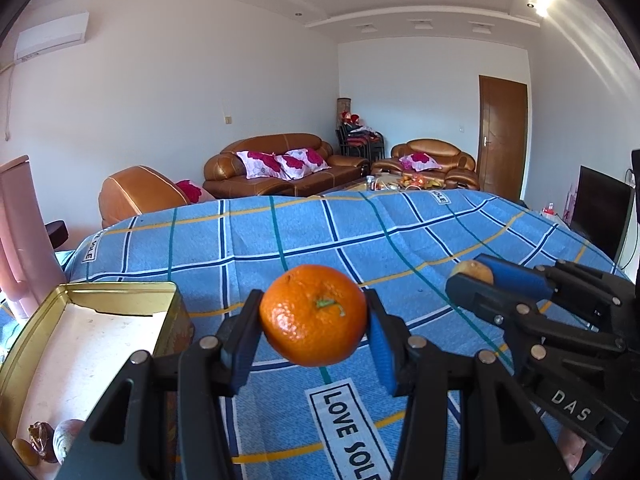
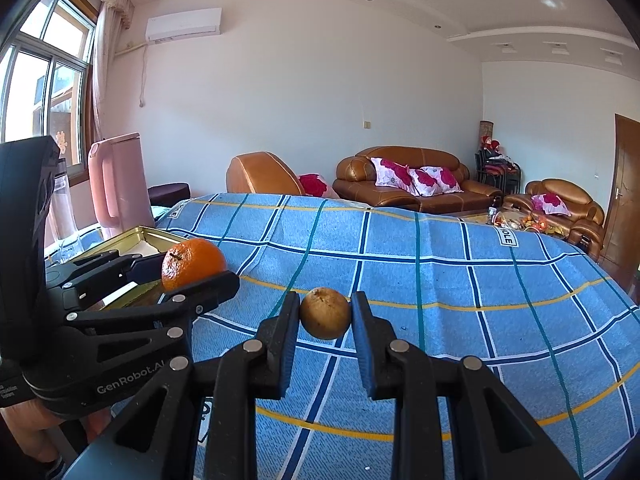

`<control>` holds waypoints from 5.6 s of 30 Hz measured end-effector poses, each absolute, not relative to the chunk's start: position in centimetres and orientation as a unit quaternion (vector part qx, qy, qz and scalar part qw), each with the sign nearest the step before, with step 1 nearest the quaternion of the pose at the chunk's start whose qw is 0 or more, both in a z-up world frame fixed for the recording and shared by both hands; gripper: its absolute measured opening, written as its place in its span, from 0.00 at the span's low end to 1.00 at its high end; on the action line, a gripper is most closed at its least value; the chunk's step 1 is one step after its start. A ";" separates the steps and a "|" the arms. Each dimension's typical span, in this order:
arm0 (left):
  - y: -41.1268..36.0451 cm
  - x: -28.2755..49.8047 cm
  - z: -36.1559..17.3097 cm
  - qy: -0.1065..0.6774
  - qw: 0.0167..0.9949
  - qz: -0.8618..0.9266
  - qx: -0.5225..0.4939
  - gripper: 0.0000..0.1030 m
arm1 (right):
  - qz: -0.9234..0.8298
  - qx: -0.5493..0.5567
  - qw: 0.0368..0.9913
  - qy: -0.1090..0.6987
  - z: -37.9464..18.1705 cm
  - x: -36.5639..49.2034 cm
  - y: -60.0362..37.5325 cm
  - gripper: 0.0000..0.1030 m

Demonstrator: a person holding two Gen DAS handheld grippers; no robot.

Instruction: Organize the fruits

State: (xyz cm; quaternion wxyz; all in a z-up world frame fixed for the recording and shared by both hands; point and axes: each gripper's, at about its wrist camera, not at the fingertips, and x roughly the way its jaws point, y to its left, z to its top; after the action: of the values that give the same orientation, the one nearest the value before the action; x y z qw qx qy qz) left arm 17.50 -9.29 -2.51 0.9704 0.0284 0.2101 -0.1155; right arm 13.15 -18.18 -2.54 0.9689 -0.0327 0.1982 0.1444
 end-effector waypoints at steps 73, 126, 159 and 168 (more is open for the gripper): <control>4.6 6.2 -1.5 0.182 0.983 -0.018 -0.010 0.49 | 0.292 -0.107 0.940 0.141 -0.4 5.3 -3.4 0.27; 10.8 1.8 -0.7 0.171 0.981 0.088 -0.030 0.97 | 0.295 -0.142 0.931 0.162 -0.8 3.0 0.9 0.69; 8.4 0.1 0.7 0.157 0.985 0.077 -0.002 1.00 | 0.258 -0.100 0.950 0.144 1.5 1.1 -2.9 0.73; 8.1 0.0 0.8 0.157 0.985 0.076 0.003 1.00 | 0.255 -0.099 0.952 0.140 1.8 0.9 -3.1 0.74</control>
State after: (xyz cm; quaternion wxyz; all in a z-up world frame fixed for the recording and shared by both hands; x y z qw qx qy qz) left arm -0.03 8.14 0.84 0.9846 0.0034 0.1573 0.0757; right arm 0.91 -3.08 1.83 0.9516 -0.0986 0.1397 0.2555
